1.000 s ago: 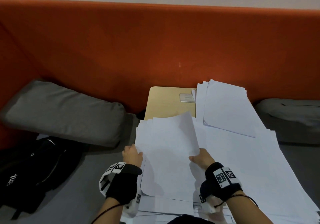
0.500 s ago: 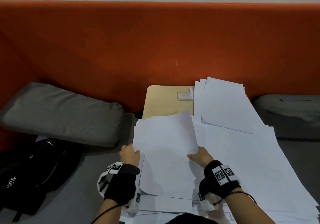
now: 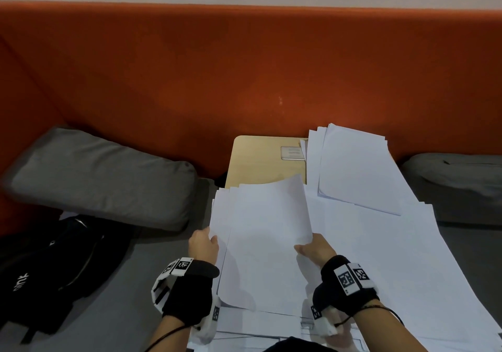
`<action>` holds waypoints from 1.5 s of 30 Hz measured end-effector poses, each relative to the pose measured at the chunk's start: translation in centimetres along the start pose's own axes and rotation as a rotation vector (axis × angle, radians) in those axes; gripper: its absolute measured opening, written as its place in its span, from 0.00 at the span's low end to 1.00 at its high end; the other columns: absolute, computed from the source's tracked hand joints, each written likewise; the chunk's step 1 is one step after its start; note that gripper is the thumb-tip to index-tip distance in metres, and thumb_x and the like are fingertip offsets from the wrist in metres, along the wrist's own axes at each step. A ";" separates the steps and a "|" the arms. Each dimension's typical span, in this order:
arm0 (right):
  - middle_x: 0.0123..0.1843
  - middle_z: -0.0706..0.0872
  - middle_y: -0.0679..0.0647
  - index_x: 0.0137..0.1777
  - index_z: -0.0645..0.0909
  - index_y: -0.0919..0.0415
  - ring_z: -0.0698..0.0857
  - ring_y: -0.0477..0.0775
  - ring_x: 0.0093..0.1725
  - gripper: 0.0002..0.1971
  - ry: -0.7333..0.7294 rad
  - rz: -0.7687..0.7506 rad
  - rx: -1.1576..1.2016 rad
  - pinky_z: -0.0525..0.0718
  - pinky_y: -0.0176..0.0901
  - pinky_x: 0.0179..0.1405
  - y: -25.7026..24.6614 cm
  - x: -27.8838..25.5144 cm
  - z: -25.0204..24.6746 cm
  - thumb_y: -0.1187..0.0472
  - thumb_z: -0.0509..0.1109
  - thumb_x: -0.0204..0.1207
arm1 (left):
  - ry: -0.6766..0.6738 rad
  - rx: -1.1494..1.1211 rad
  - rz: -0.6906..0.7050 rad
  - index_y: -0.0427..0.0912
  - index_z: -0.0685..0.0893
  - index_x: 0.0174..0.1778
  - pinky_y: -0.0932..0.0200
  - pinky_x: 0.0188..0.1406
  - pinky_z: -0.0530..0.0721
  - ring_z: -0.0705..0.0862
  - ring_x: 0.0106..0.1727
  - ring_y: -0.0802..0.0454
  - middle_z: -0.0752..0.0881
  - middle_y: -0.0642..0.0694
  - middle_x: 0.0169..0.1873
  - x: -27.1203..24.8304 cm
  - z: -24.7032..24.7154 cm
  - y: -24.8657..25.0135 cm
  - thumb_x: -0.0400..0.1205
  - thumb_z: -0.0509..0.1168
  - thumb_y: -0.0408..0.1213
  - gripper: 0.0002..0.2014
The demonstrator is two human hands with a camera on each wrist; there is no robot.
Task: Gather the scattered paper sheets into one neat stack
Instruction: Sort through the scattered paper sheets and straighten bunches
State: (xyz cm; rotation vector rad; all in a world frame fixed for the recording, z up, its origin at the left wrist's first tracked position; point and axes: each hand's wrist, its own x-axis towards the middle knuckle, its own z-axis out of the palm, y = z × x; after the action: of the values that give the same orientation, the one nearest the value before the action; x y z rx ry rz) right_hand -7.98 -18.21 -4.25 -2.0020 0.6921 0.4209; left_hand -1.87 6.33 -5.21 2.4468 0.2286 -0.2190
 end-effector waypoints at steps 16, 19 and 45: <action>0.49 0.82 0.60 0.59 0.79 0.72 0.79 0.59 0.51 0.15 0.008 0.014 0.081 0.76 0.45 0.51 0.6 0.2 0.2 0.67 0.70 0.74 | 0.070 -0.074 0.057 0.28 0.83 0.51 0.54 0.56 0.78 0.79 0.58 0.40 0.80 0.34 0.57 -1.1 -0.9 1.3 0.80 0.64 0.29 0.08; 0.48 0.82 0.60 0.59 0.79 0.72 0.80 0.59 0.51 0.15 0.017 0.019 0.090 0.77 0.47 0.54 0.7 0.3 0.2 0.67 0.70 0.73 | 0.043 -0.069 0.074 0.28 0.84 0.46 0.54 0.52 0.77 0.80 0.54 0.40 0.80 0.34 0.51 -0.8 -0.9 1.0 0.82 0.63 0.32 0.09; 0.48 0.81 0.59 0.54 0.79 0.68 0.78 0.58 0.50 0.10 0.036 0.005 0.086 0.74 0.42 0.50 0.5 0.1 0.4 0.67 0.70 0.74 | -0.136 -0.123 0.178 0.49 0.46 0.82 0.52 0.73 0.72 0.77 0.68 0.40 0.78 0.34 0.66 -1.6 -1.2 0.7 0.85 0.54 0.28 0.33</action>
State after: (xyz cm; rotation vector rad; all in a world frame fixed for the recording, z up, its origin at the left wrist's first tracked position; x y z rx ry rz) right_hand -8.24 -18.09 -4.89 -1.9310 0.7260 0.3532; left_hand -3.12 6.32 -3.54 2.3033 -0.0342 -0.2837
